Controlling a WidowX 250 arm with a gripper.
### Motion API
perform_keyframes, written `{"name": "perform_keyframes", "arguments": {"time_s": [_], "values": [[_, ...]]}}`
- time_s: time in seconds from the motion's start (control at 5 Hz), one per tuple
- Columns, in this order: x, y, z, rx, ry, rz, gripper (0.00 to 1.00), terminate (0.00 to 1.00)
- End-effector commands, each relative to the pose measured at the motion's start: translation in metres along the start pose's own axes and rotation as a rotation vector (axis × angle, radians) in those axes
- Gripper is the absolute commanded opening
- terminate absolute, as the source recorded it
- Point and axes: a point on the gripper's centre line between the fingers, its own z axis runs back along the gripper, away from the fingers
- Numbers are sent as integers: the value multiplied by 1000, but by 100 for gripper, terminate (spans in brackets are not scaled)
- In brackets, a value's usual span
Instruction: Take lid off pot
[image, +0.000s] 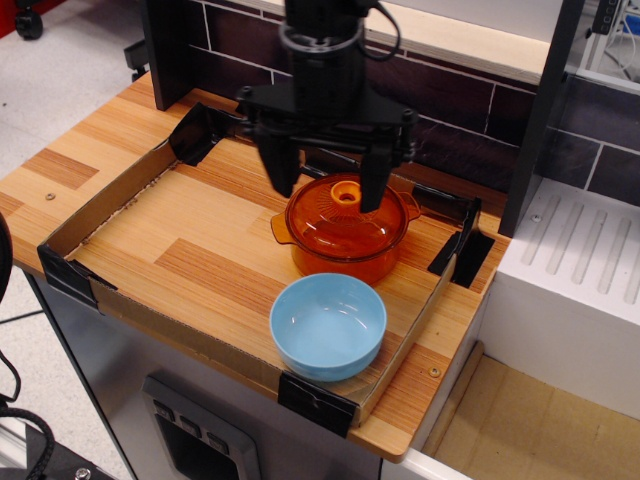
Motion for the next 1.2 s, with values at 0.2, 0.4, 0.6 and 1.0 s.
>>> {"name": "perform_keyframes", "arguments": {"time_s": [0.2,0.4,0.6,1.0], "values": [[29,-4,-7,3,-62,35,100,0],[32,-6,-10,5,-66,48,100,0],[31,-8,-14,17,-61,50,100,0],[21,-16,-22,25,-66,47,100,0]]}}
